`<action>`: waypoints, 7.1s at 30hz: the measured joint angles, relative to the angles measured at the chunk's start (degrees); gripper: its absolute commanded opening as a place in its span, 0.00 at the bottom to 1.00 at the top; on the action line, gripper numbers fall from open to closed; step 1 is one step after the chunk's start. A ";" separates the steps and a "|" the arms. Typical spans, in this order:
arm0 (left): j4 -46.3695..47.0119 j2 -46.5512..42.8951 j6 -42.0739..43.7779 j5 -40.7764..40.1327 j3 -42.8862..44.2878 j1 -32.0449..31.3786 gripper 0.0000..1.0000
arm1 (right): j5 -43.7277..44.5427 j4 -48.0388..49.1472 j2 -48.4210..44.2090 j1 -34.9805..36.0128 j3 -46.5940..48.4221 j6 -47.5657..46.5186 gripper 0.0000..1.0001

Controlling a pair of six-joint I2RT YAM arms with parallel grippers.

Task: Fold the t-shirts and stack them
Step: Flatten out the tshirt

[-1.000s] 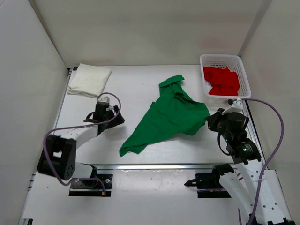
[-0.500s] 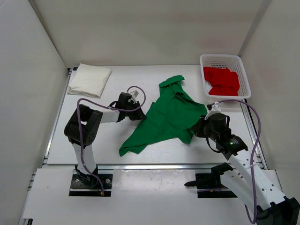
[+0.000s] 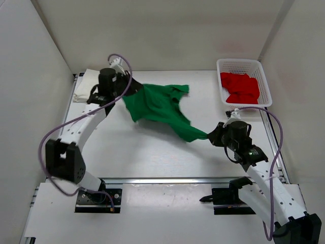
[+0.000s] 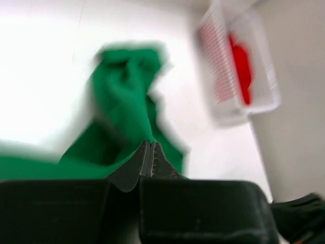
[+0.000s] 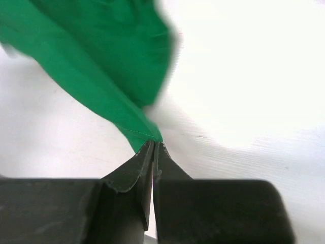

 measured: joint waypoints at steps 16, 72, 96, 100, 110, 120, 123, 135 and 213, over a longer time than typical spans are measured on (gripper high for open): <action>-11.56 -24.09 2.71 -21.42 -20.85 -4.52 0.00 | -0.26 -1.64 -4.85 -1.49 -1.73 0.09 0.00; 0.42 -15.98 -2.36 -17.35 -27.96 12.55 0.41 | 1.09 0.35 1.81 0.70 -2.08 1.64 0.00; 4.90 -13.94 -8.87 -14.01 -39.30 12.90 0.00 | -1.62 1.51 -0.09 1.68 -2.67 1.51 0.00; -7.06 -16.90 -6.36 -16.63 -31.71 11.04 0.00 | -2.10 1.29 -1.60 0.28 -2.08 1.38 0.00; -31.32 -19.71 0.87 -21.29 -11.67 7.80 0.43 | -0.52 4.83 -0.81 3.96 -2.23 1.66 0.00; -27.39 -8.00 -0.37 -17.03 -20.70 15.69 0.49 | -0.76 6.10 1.95 3.30 -2.36 1.64 0.00; -22.64 -5.33 -1.18 -15.58 -18.29 16.24 0.40 | -0.98 6.12 2.91 3.19 -2.36 1.62 0.00; -8.37 -12.72 -8.13 -13.49 -35.95 26.88 0.39 | -1.42 6.49 4.39 4.44 -2.36 1.42 0.00; -15.21 11.72 -6.56 -3.80 45.13 22.32 0.00 | -4.57 -6.84 63.65 -14.43 108.56 -10.45 0.00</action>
